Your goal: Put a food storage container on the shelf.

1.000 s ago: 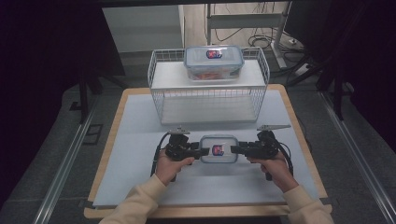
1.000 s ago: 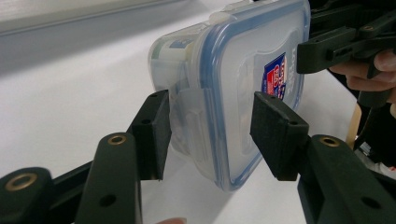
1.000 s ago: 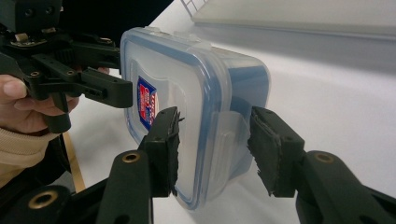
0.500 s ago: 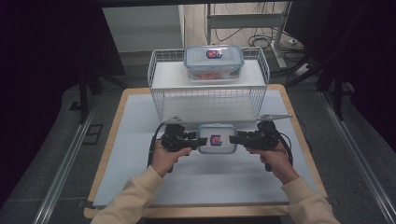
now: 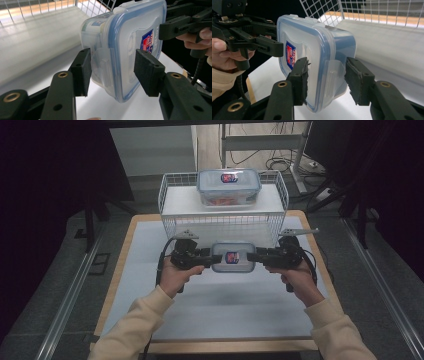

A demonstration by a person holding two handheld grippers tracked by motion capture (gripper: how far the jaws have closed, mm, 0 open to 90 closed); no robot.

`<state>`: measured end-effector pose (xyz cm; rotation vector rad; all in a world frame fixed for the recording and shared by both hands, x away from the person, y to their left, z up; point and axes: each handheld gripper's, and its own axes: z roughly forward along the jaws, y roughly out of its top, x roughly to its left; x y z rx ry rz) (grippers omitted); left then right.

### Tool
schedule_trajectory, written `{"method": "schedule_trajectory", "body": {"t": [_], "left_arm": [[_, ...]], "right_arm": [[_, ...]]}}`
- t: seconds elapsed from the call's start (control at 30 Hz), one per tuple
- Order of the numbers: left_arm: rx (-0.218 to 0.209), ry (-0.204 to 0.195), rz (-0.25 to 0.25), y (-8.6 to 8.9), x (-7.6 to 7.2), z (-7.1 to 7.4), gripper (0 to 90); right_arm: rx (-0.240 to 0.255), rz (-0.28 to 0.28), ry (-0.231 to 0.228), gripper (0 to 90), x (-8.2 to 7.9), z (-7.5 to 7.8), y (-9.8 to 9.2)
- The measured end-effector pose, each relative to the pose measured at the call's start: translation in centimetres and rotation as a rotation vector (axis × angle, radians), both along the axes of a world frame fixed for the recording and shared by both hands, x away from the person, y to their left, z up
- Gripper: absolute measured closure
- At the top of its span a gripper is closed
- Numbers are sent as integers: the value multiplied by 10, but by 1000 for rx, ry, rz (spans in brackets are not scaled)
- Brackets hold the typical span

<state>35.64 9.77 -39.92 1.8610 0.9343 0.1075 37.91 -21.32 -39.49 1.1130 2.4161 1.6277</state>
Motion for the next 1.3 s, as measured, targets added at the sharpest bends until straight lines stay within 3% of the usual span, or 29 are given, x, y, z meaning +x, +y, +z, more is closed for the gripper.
{"method": "schedule_trajectory", "body": {"t": [0.77,1.3], "left_arm": [[10,-81,1,3,25,63,494],[7,-85,12,11,56,90,495]], "right_arm": [[6,0,-79,535,25,64,3],[4,10,-80,535,58,92,10]]}}
